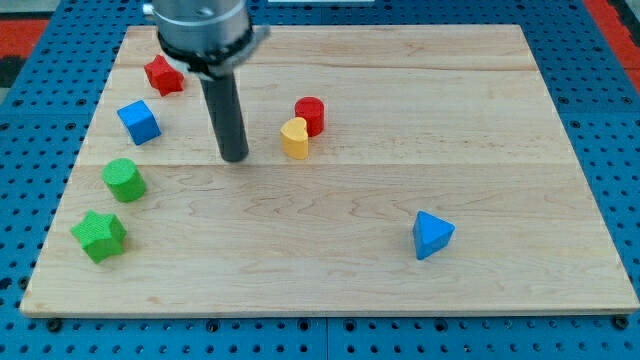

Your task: Move the red star left to the red circle

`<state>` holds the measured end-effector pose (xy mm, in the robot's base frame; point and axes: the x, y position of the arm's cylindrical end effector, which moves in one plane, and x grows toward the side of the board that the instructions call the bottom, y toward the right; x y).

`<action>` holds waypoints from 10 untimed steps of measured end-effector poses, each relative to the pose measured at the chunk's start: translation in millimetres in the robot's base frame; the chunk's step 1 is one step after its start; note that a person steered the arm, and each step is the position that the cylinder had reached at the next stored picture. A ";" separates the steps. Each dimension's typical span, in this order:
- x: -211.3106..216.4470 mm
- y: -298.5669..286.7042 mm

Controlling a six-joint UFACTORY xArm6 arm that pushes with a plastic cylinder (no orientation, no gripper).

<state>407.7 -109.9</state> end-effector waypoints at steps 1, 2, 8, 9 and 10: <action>-56.5 -11.3; -68.9 -55.5; -135.1 -87.6; -128.8 -25.9; -144.9 -23.0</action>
<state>262.8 -132.9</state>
